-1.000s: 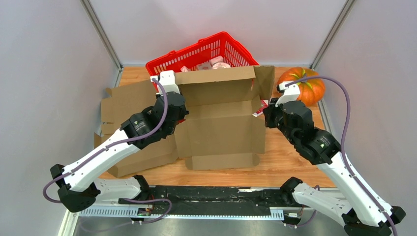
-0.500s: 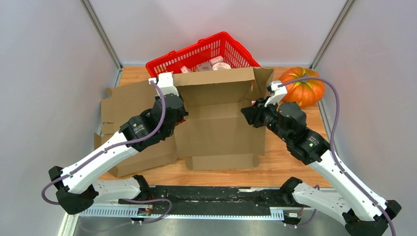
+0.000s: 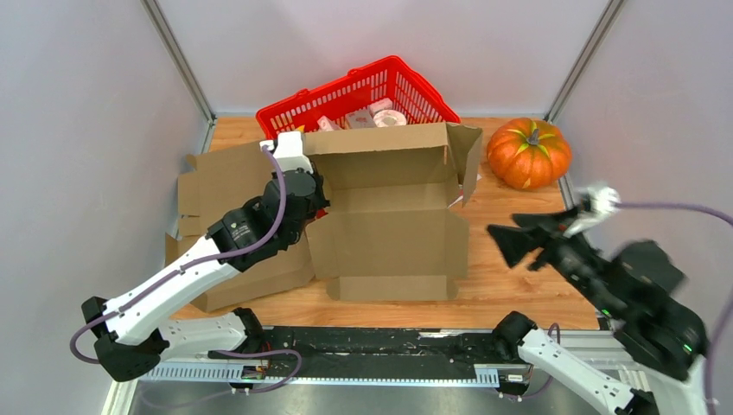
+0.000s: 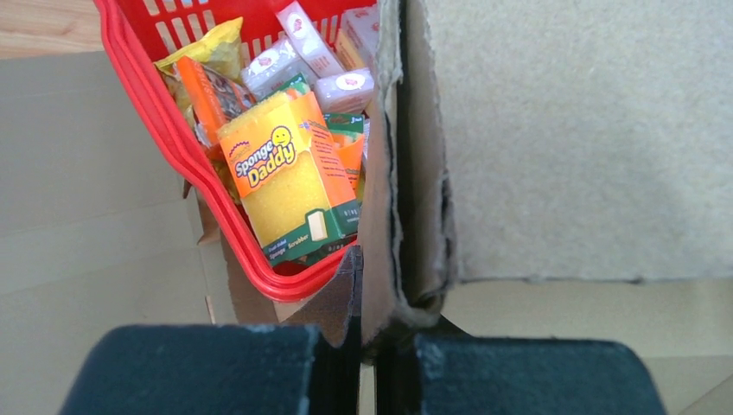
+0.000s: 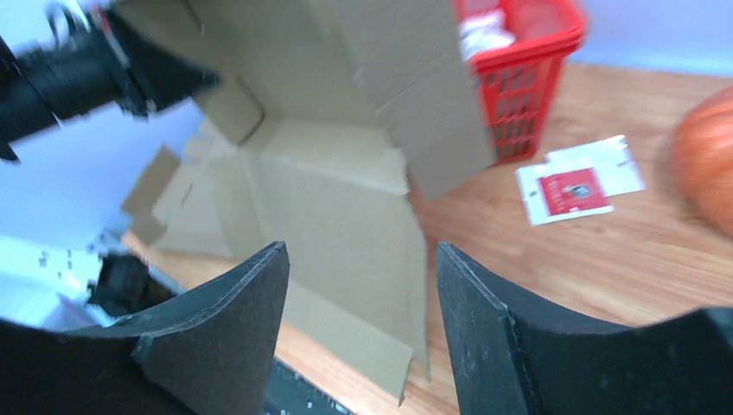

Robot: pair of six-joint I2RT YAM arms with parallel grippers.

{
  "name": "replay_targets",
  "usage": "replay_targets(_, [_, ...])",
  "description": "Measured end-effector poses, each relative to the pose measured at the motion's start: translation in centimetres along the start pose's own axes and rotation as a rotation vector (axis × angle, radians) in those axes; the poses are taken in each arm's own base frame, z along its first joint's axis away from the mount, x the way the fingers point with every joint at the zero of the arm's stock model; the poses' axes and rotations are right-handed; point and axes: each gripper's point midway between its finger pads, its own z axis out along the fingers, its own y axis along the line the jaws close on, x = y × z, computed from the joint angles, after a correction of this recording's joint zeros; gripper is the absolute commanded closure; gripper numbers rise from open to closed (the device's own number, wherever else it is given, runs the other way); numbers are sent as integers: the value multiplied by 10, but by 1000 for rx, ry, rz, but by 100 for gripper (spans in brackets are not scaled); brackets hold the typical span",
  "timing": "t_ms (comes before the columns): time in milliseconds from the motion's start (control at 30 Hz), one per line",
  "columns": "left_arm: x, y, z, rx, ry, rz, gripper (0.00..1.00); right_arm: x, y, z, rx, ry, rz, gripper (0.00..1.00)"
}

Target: Fold the paper box

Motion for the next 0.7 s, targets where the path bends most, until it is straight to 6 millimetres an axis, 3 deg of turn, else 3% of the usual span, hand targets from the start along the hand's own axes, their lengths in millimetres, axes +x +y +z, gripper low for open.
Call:
replay_targets(67, [2,0,-1,10,7,7,100,-20,-8,-36,35,-111,21,32])
replay_targets(133, [4,0,-1,21,17,17,100,-33,-25,-56,124,-186,37,30])
replay_targets(200, [8,-1,-2,35,26,30,100,-34,-43,-54,221,-202,33,22])
replay_targets(267, [11,0,-2,54,34,41,100,-24,-53,-37,275,-161,-30,9])
replay_targets(400, [20,6,-4,104,53,62,100,12,-21,12,47,12,-234,4])
replay_targets(467, [21,8,-5,124,57,70,100,18,-1,25,-74,51,-292,3])
replay_targets(567, [19,12,-10,158,52,75,100,21,17,37,-193,87,-357,3])
replay_targets(700, [11,14,-18,199,29,66,100,17,38,38,-329,96,-385,3])
